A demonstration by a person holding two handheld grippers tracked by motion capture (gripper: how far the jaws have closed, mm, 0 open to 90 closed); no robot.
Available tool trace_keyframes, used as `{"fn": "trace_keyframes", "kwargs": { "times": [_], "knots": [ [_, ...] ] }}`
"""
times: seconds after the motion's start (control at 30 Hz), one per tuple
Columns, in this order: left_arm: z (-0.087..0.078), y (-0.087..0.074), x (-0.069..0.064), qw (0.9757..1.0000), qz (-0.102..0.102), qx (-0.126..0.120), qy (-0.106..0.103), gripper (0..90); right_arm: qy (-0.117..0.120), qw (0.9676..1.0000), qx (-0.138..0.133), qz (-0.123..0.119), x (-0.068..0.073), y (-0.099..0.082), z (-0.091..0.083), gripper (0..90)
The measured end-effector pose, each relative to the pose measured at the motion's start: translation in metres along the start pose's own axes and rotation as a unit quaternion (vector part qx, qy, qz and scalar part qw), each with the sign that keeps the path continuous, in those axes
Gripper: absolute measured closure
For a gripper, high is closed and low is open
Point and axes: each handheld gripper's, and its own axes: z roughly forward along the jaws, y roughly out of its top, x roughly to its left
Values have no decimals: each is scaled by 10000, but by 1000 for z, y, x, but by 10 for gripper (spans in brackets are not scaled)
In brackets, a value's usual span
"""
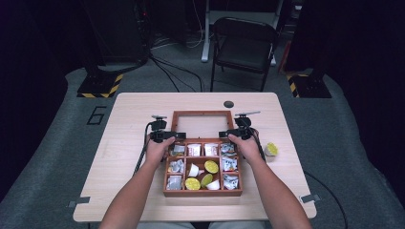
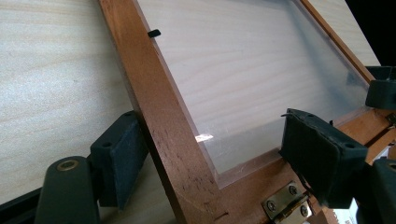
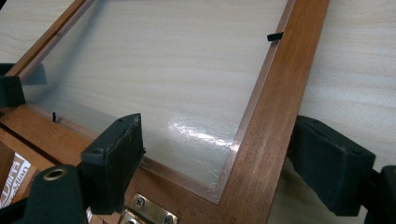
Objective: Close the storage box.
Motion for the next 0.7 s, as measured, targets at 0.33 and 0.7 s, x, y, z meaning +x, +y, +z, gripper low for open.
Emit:
{"fn": "trace_keyframes", "kwargs": {
  "times": [0.33, 0.7],
  "knots": [
    [-8, 3, -2, 9997, 180, -160, 93, 320, -153, 9996, -193, -98, 5, 2, -9, 271],
    [-24, 7, -10, 9984, 307, -444, 155, 365, -212, 9984, -448, -278, 12, 7, -27, 373]
  ]
}}
